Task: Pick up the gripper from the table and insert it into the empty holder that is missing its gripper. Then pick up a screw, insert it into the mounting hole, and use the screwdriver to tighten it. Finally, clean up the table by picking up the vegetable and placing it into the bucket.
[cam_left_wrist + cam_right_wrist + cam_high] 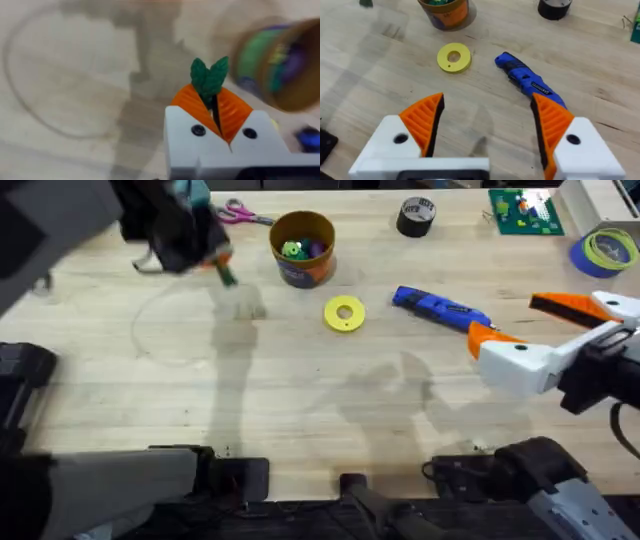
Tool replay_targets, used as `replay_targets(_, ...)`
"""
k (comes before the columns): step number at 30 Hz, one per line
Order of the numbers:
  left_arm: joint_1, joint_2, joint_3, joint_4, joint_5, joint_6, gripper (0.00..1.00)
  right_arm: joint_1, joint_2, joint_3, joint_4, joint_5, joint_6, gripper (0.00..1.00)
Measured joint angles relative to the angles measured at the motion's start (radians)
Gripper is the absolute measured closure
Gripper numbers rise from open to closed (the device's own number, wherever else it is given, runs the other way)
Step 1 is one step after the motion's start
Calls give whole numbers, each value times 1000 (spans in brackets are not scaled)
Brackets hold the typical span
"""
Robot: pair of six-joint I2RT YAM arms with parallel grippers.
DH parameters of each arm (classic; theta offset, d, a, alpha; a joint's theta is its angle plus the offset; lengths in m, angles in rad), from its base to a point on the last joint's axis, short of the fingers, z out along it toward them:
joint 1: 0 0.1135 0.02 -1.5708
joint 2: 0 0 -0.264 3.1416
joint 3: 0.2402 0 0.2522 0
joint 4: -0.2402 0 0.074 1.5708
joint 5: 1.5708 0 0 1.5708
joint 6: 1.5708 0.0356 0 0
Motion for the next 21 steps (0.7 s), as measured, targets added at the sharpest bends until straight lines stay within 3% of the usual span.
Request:
replay_targets(4,-73,-47,115,12,54,186,980,0,0,0,0,0,0,4)
replay_targets(8,-150,-49,149,94,80,295,980,0,0,0,0,0,0,4)
replay_targets(13,-212,6,149,234,96,347,980,0,0,0,0,0,0,4)
replay_targets(21,-243,172,149,332,99,366,980,0,0,0,0,0,2,4)
